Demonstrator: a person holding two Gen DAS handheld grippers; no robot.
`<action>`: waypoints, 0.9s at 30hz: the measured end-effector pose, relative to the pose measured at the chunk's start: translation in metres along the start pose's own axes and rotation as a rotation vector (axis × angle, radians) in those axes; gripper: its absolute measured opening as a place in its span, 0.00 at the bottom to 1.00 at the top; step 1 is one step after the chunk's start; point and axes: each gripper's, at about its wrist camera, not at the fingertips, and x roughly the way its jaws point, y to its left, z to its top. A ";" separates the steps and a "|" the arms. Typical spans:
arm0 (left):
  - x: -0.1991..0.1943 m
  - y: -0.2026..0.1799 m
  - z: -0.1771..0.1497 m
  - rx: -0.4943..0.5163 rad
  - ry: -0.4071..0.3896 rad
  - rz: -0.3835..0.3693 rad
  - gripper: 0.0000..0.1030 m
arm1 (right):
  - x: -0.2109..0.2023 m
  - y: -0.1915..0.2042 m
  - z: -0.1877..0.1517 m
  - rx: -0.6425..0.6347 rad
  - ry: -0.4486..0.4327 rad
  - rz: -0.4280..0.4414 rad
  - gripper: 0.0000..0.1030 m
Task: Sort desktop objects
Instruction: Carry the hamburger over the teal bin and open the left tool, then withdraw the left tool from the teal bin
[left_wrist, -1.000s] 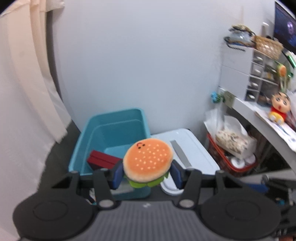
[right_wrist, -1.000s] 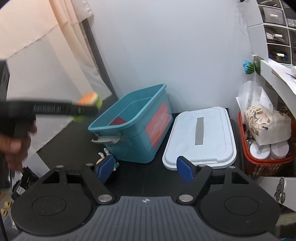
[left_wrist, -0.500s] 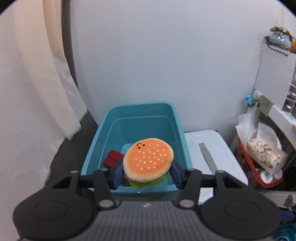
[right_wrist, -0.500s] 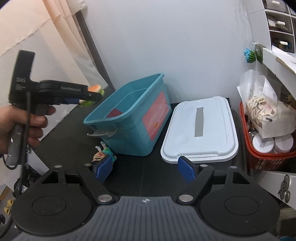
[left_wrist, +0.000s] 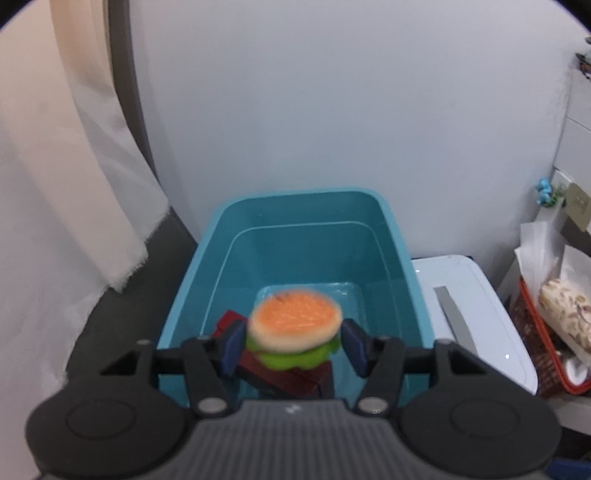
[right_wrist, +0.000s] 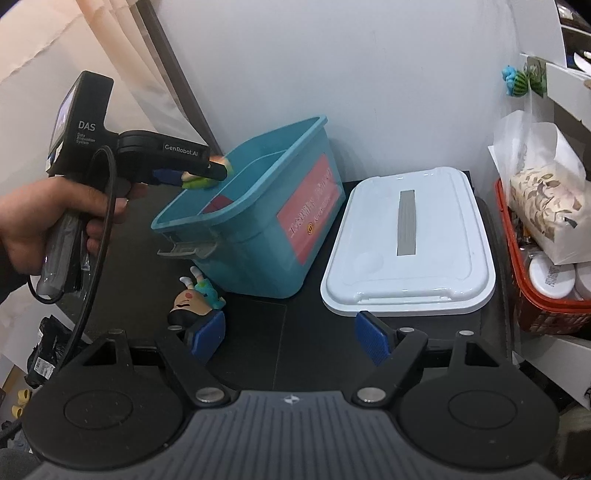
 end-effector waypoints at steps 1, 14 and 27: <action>0.001 0.001 0.000 -0.004 0.003 0.000 0.62 | 0.001 -0.001 0.000 0.003 0.001 0.000 0.79; -0.043 0.028 -0.033 -0.043 -0.002 -0.008 0.65 | 0.002 0.000 -0.001 0.005 0.003 -0.005 0.79; -0.065 0.038 -0.091 -0.097 0.038 0.023 0.65 | -0.027 0.015 -0.007 -0.030 -0.036 -0.021 0.79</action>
